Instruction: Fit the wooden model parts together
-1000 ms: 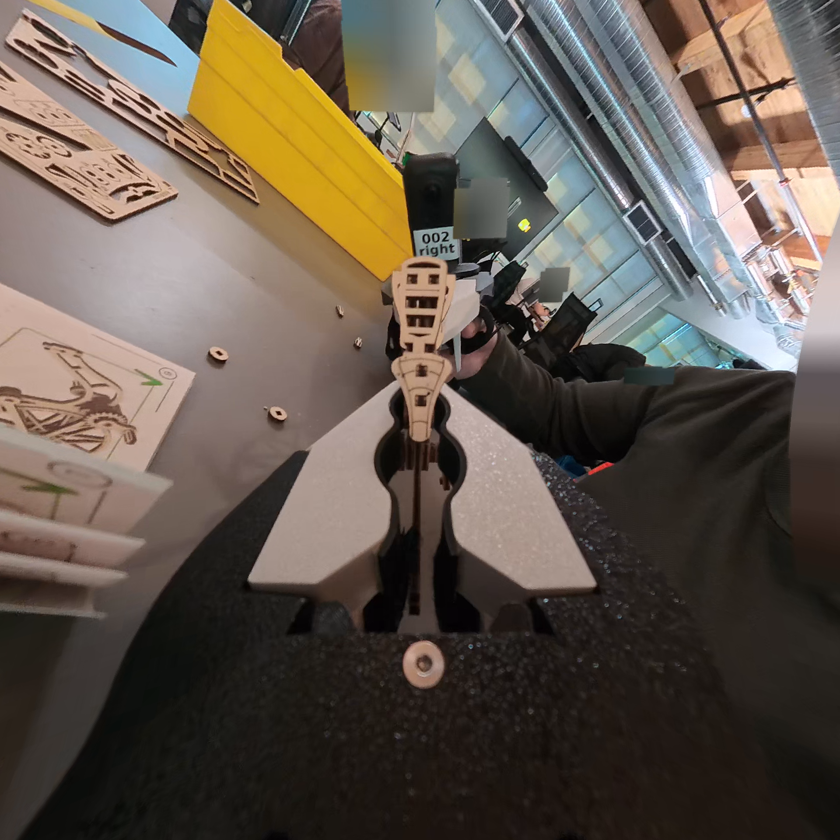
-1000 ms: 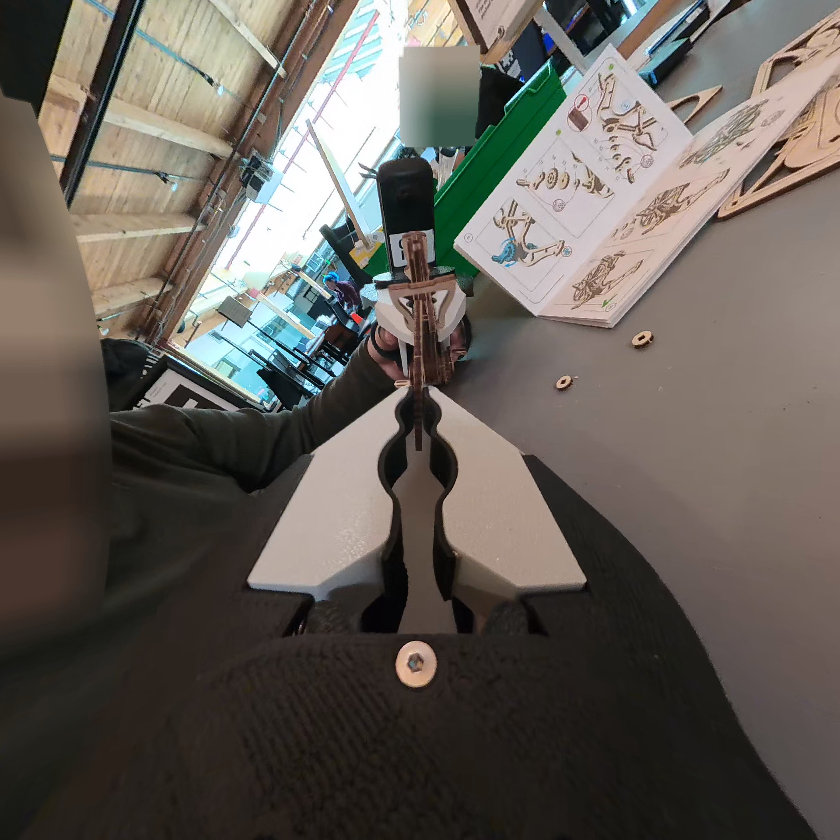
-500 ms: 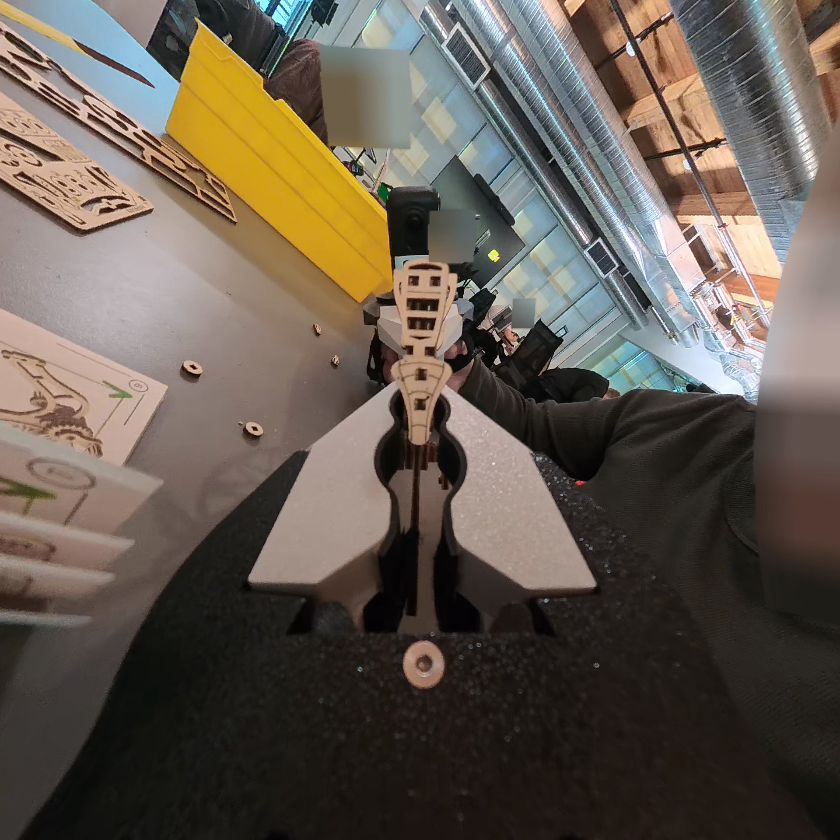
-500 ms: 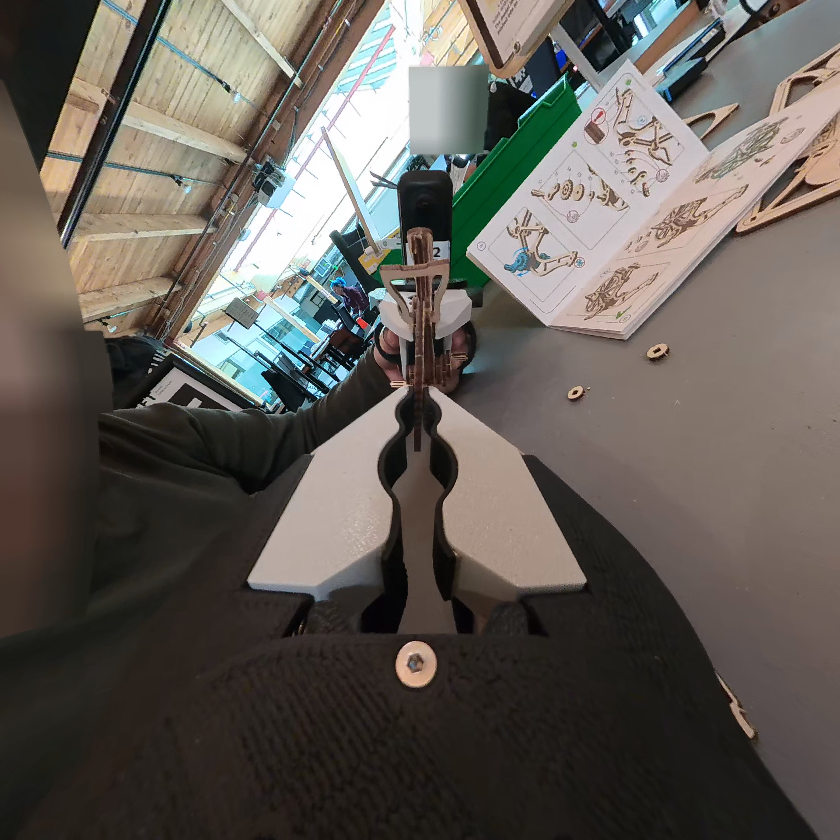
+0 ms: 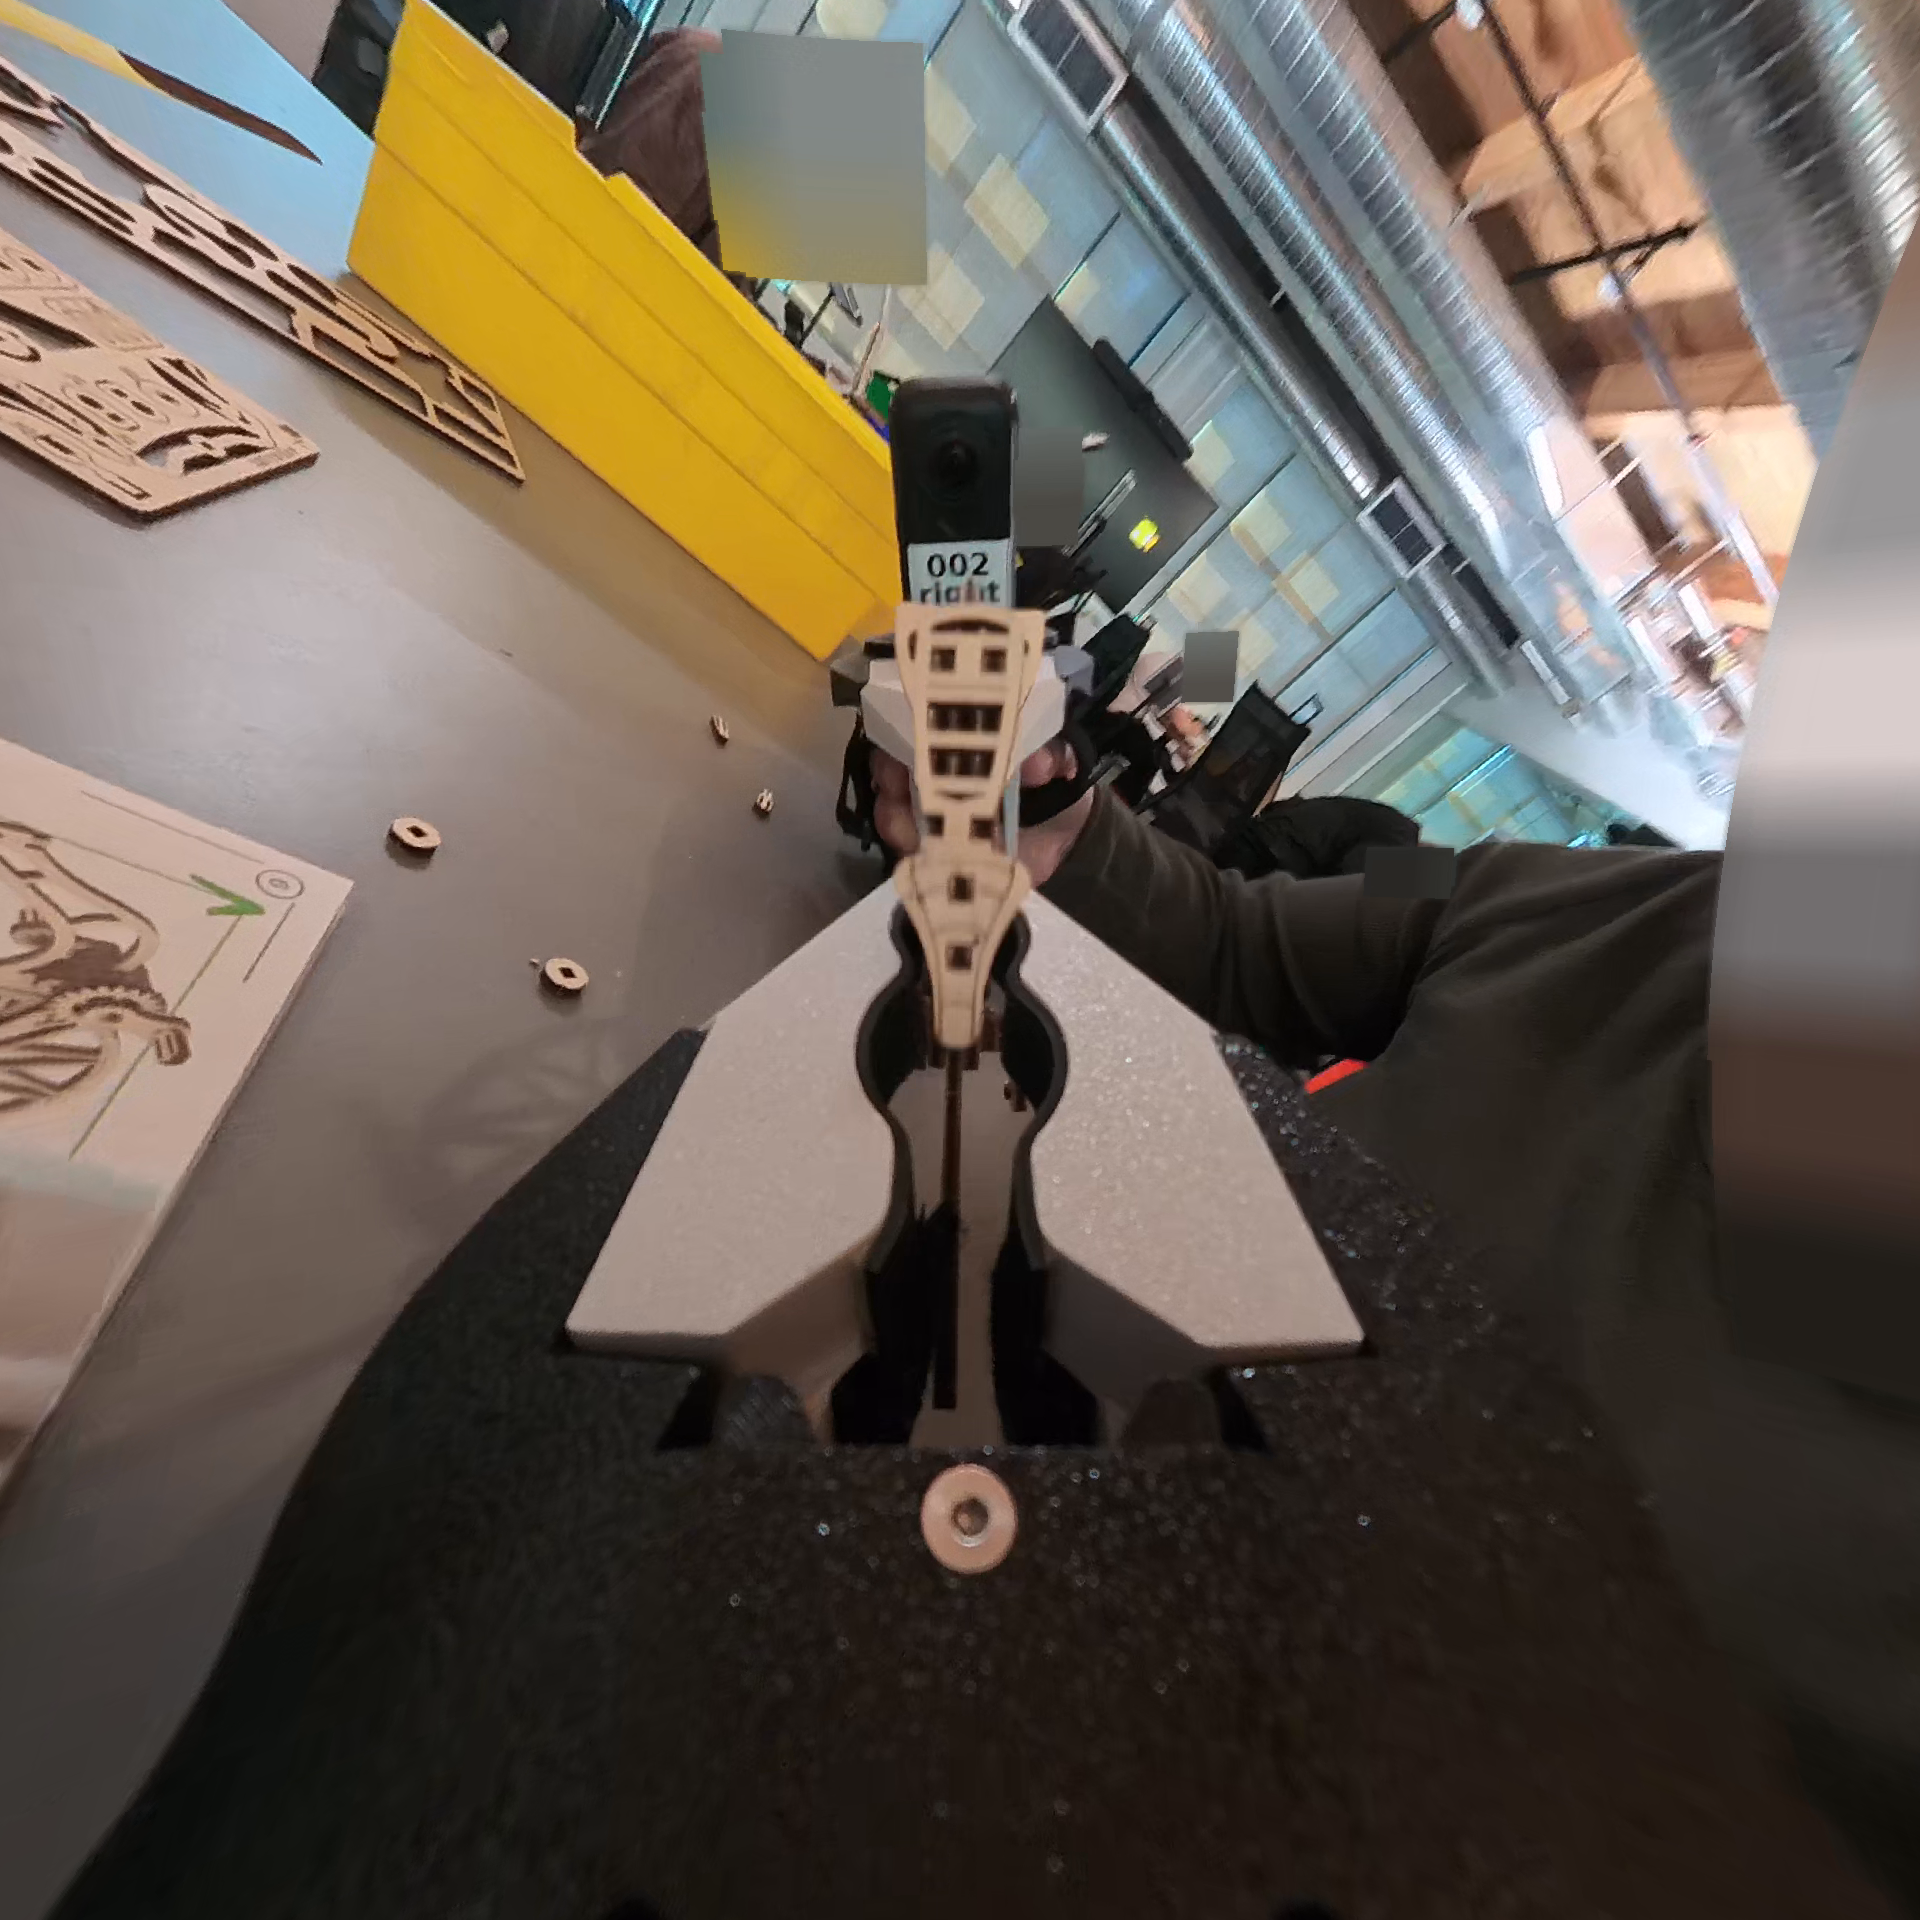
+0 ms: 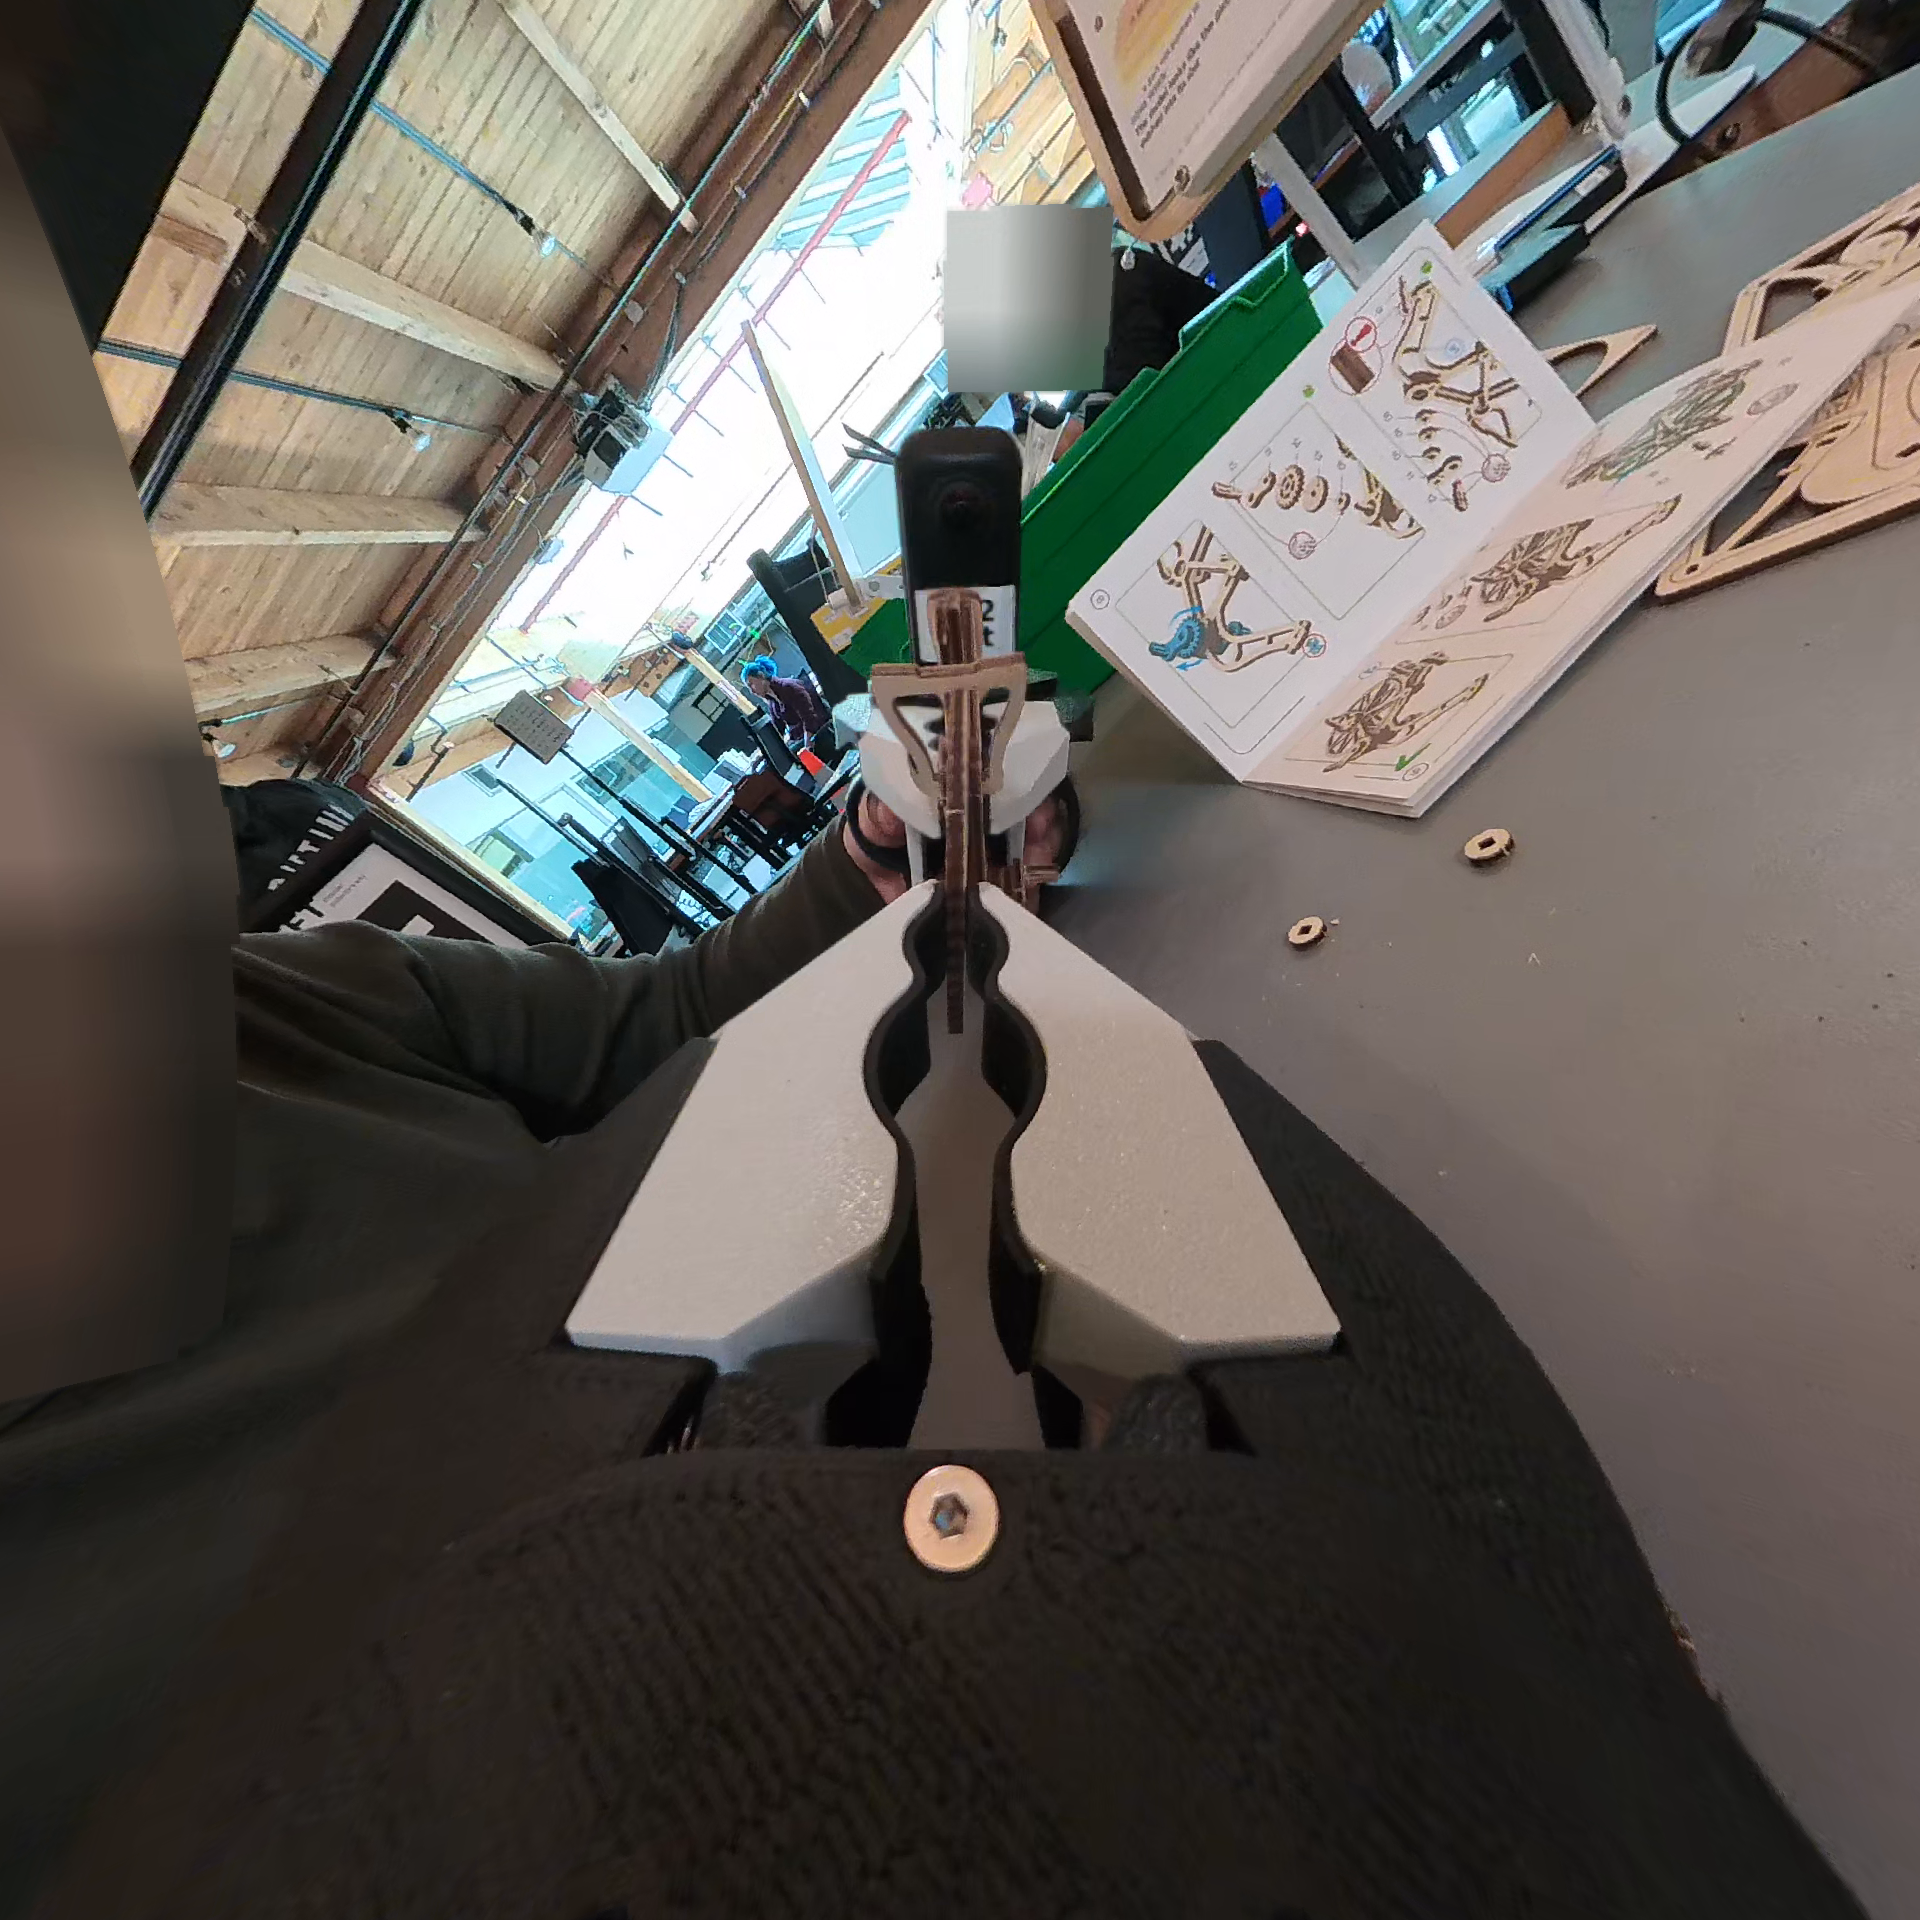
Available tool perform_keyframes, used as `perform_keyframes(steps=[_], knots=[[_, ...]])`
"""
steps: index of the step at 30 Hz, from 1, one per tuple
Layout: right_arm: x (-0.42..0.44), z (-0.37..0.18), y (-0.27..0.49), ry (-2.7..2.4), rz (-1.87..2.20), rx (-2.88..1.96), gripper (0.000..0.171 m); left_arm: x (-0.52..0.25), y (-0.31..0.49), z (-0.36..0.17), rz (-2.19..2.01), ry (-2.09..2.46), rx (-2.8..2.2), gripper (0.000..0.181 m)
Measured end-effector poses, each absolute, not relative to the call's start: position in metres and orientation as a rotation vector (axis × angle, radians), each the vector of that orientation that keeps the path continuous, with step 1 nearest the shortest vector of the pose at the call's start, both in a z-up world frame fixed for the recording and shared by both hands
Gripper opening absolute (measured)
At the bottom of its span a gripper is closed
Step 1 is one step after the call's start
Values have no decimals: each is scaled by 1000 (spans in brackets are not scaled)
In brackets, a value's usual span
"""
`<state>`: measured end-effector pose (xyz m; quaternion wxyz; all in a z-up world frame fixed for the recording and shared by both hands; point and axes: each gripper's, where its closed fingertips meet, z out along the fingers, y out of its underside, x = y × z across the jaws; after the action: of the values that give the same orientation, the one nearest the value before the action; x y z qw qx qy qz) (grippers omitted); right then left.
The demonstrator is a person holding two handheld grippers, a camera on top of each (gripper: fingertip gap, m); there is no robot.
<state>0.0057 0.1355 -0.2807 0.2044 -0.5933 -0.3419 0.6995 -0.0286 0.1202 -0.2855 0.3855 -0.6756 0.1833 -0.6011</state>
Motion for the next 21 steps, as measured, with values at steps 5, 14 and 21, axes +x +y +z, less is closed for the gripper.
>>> perform_keyframes(steps=[5, 14, 21], knots=[[3, -284, 128, -1034, 1908, -1647, 0, -23, 115, -289, -1531, 518, -1741, 7], [3, -286, 127, -1048, 1897, -1647, 0, -19, 111, -294, -1505, 564, -1776, 7], [2, -285, 128, -1050, 1894, -1640, 0, -8, 101, -310, -1440, 690, -1877, 7]])
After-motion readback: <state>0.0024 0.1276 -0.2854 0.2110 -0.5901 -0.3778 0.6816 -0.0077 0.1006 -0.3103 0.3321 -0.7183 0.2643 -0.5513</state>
